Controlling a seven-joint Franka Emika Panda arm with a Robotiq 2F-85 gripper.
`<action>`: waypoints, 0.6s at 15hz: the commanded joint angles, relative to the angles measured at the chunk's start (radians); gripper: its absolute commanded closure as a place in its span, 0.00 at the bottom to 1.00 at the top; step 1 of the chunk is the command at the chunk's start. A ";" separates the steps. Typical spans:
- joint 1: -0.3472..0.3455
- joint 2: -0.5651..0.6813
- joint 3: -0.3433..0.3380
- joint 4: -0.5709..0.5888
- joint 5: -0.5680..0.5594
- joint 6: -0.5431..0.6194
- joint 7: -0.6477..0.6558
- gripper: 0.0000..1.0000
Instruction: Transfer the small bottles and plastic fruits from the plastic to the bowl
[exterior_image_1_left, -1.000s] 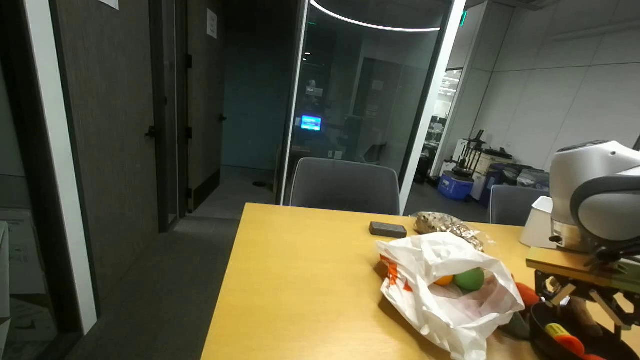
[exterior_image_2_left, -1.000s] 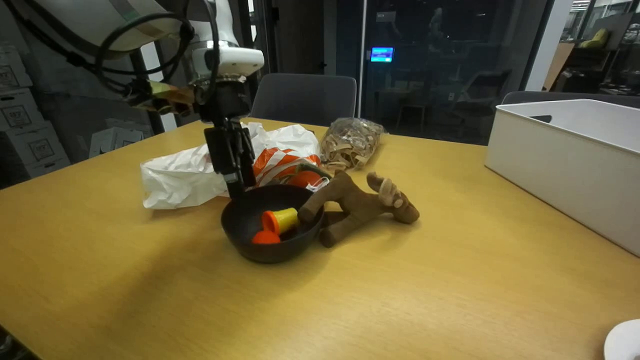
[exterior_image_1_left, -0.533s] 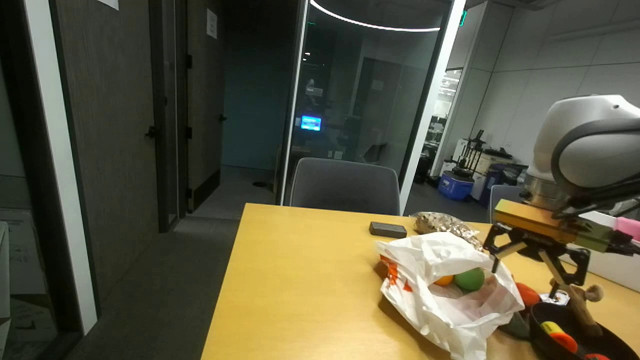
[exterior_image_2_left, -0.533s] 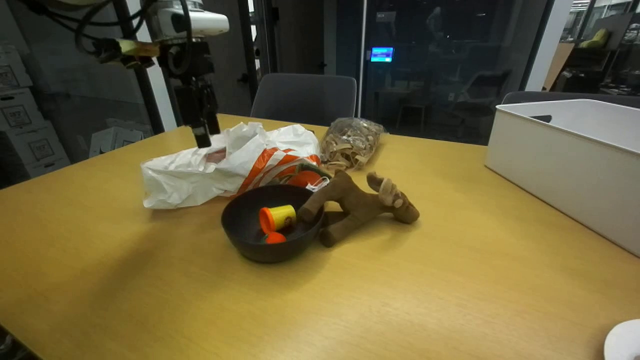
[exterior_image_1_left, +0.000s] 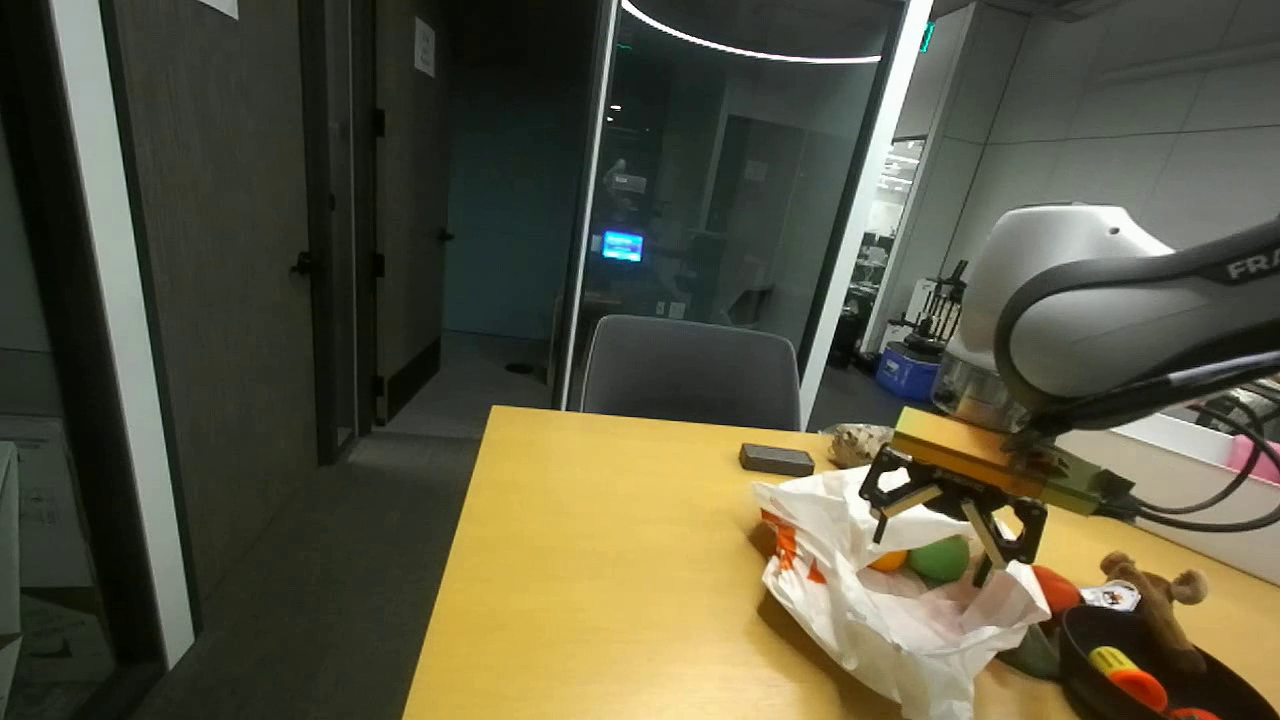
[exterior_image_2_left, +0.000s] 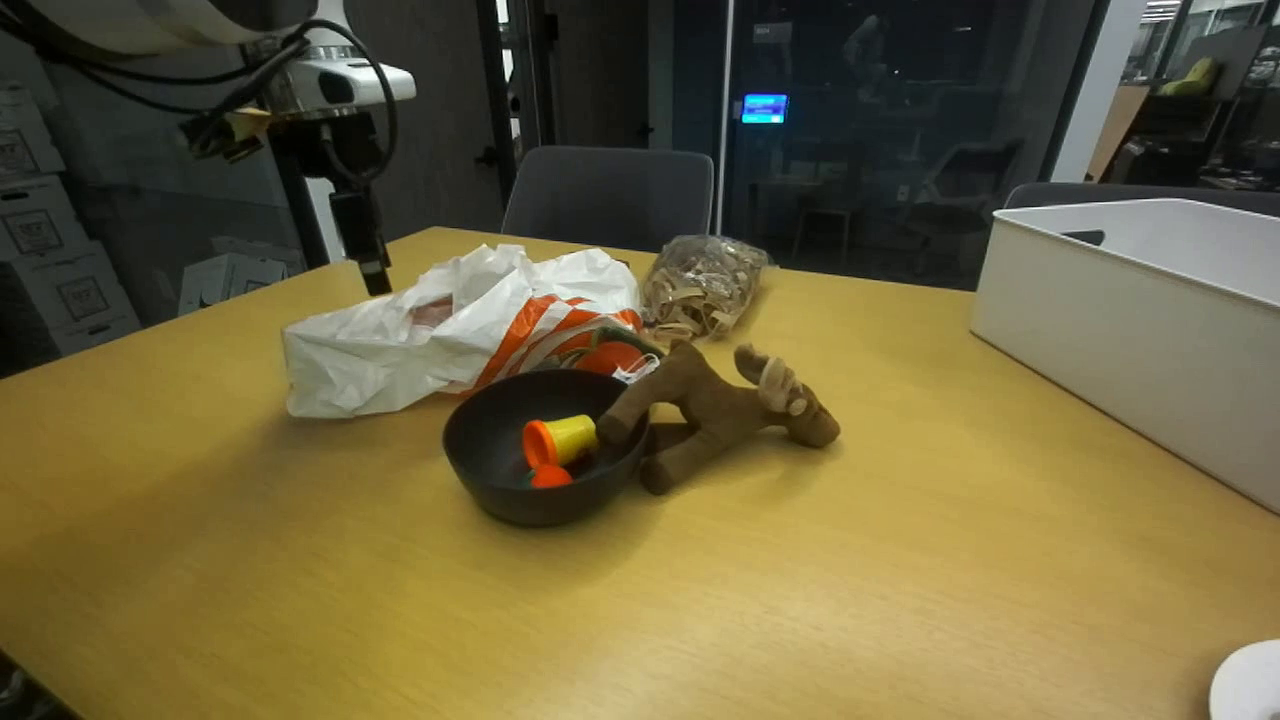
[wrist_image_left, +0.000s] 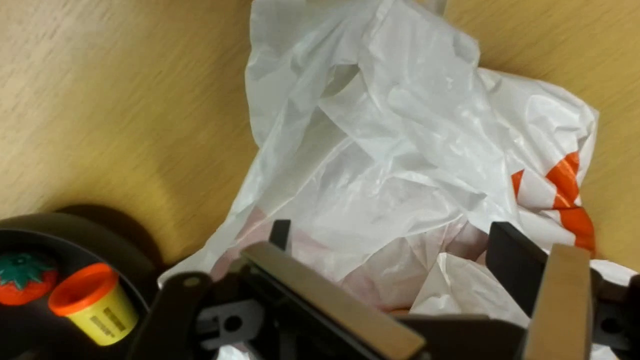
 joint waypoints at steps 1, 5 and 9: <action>0.007 0.077 -0.015 0.075 -0.158 -0.028 0.088 0.00; 0.024 0.148 -0.038 0.131 -0.252 -0.098 0.175 0.00; 0.041 0.236 -0.061 0.183 -0.277 -0.180 0.218 0.00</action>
